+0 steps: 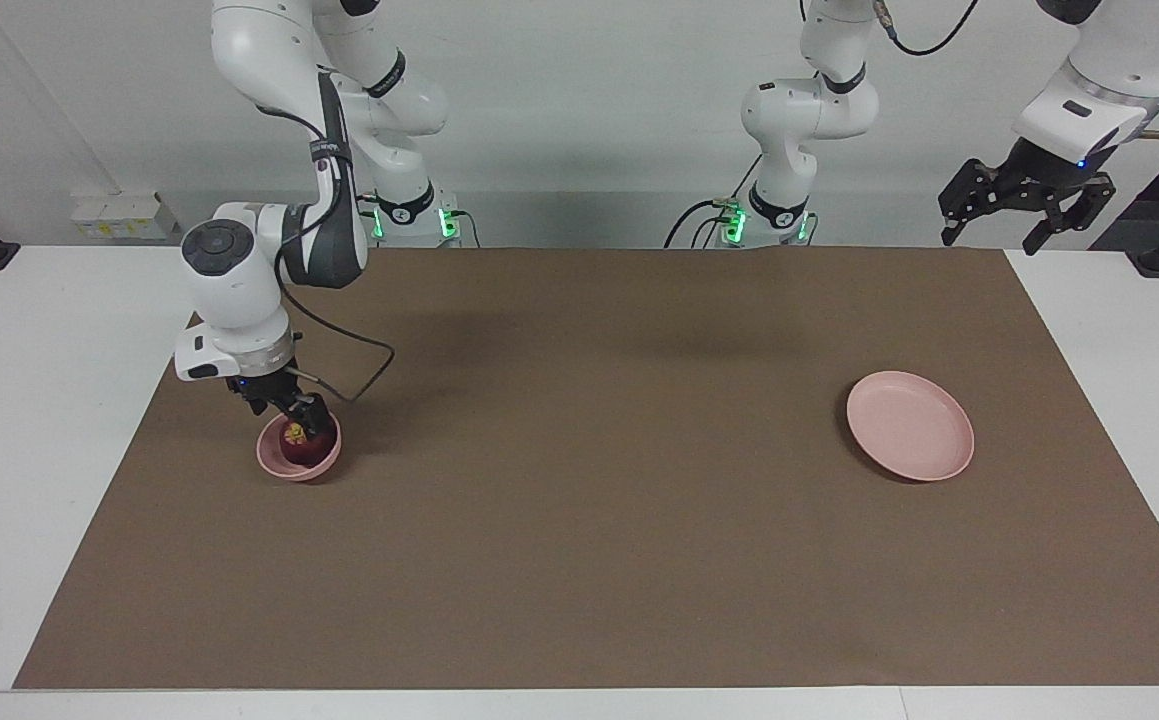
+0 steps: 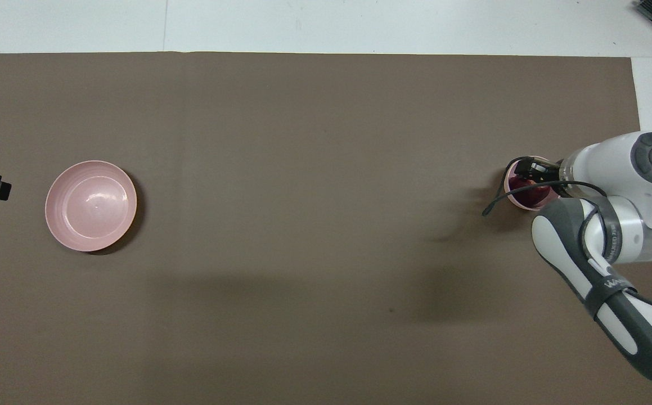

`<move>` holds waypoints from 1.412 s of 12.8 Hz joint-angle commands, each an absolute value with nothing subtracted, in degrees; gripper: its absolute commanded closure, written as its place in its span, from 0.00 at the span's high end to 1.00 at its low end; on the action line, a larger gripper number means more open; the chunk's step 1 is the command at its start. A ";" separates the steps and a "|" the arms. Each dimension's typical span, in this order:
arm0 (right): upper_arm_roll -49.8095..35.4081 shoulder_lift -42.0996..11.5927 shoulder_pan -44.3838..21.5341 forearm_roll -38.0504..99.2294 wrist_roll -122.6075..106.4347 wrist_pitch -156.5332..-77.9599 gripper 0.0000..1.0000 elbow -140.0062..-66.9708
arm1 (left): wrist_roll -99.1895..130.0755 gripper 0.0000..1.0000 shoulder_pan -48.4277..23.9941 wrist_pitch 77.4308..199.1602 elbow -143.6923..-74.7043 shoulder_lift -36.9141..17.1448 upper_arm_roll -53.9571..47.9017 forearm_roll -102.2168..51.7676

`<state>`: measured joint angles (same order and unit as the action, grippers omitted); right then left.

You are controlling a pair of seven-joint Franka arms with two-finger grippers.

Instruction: Move apple from plate to bowl

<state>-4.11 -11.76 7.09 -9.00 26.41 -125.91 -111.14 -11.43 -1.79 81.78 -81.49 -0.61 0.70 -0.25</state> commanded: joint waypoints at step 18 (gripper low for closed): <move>-6.50 0.79 8.52 1.32 5.97 -87.72 1.00 -92.72 | -11.60 1.00 -1.67 81.74 -83.06 0.79 0.62 0.88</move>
<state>-6.52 0.80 7.56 -0.35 6.13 -89.30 -92.97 -11.43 -1.79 81.78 -81.49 -0.61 0.70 -0.25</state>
